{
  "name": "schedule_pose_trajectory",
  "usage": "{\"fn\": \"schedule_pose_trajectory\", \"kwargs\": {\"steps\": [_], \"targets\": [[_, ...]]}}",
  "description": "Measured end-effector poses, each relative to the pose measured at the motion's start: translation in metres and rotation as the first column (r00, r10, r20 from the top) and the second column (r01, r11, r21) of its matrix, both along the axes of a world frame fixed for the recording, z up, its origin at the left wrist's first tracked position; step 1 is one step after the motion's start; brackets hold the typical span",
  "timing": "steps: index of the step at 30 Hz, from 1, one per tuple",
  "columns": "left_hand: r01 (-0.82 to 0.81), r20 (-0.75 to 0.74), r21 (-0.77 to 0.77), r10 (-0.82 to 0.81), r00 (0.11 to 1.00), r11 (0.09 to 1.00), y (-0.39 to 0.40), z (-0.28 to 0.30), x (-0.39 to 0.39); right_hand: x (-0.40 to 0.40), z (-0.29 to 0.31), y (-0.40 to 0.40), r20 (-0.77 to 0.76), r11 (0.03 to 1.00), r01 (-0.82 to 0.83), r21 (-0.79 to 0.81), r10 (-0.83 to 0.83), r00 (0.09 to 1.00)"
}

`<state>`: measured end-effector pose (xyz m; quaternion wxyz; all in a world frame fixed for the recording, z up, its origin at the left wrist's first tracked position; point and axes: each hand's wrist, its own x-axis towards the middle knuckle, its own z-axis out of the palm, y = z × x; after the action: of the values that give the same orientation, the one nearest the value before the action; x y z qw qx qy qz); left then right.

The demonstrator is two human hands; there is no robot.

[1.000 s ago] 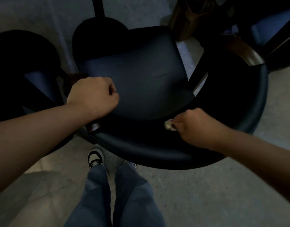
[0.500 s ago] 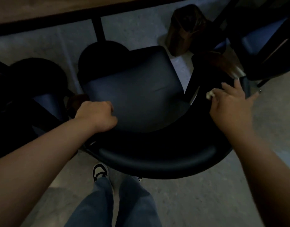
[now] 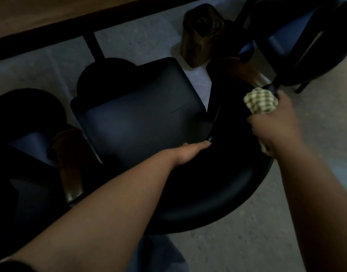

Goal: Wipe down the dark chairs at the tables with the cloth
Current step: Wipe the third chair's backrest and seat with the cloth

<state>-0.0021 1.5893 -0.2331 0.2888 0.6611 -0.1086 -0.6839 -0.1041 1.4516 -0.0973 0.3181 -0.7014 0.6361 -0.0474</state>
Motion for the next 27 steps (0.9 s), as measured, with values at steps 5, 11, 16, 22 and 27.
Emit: {"fn": "schedule_pose_trajectory", "kwargs": {"steps": [5, 11, 16, 22, 27], "targets": [[0.081, -0.069, -0.056, -0.085, 0.994, 0.995, -0.011, -0.009, -0.004, -0.012, -0.002, -0.017, 0.158, 0.957, 0.025, 0.29, -0.074, 0.985], [0.085, -0.211, -0.105, -0.105, 0.972, 0.991, -0.011, -0.015, -0.001, -0.014, -0.014, -0.021, 0.263, 0.971, 0.019, 0.239, -0.083, 0.961], [0.068, -0.146, -0.048, -0.075, 0.987, 0.997, -0.008, -0.005, -0.006, -0.023, -0.014, -0.021, 0.342, 0.967, -0.073, 0.242, -0.015, 0.94], [0.077, -0.188, 0.022, -0.071, 0.98, 0.997, 0.005, -0.006, -0.044, -0.069, -0.011, -0.007, 0.374, 0.96, -0.105, 0.259, 0.0, 0.927], [0.076, -0.141, 0.038, -0.07, 0.987, 0.996, 0.006, -0.012, -0.099, -0.125, -0.004, -0.001, 0.312, 0.964, -0.099, 0.245, 0.018, 0.95]]}}
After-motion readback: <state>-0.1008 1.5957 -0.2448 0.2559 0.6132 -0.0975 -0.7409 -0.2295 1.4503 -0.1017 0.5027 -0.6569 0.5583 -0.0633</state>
